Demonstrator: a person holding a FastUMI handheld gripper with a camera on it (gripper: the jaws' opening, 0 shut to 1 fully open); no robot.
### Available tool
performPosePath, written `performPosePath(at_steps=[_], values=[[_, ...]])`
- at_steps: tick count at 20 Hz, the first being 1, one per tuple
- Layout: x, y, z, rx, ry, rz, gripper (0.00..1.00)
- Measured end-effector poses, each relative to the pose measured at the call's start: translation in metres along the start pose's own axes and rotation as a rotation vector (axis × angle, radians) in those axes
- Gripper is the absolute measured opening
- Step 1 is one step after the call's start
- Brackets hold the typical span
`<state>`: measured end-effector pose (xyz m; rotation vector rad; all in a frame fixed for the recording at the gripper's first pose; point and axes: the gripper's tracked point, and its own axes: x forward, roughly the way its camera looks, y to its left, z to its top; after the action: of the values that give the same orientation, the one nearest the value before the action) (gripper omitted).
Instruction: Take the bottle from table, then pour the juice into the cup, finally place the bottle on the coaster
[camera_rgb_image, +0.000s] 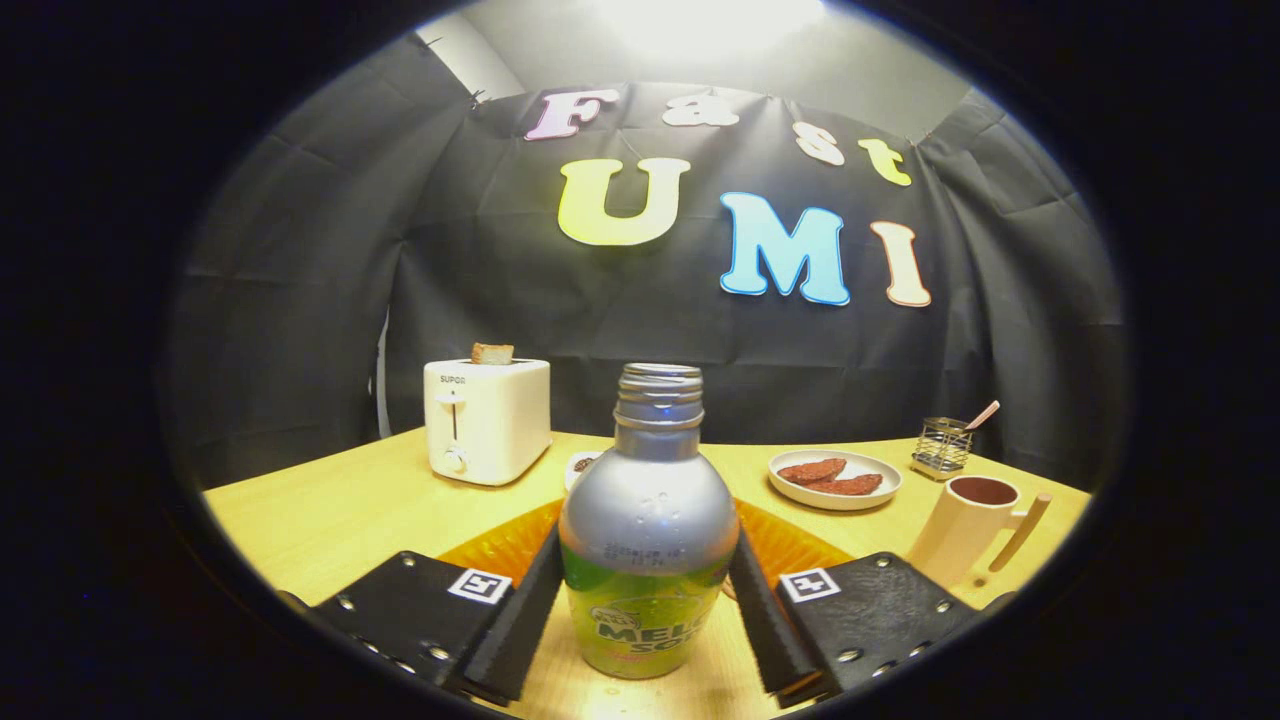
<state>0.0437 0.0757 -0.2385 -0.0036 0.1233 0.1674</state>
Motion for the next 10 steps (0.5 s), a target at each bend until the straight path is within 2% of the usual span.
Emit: performPosePath(at_steps=[1,3,10], values=[[0.001,-0.002,-0.001,-0.002,0.005,-0.013,0.82],[0.000,-0.009,0.002,-0.001,0.012,-0.037,0.79],[-0.003,-0.043,0.038,0.117,-0.029,-0.086,0.79]])
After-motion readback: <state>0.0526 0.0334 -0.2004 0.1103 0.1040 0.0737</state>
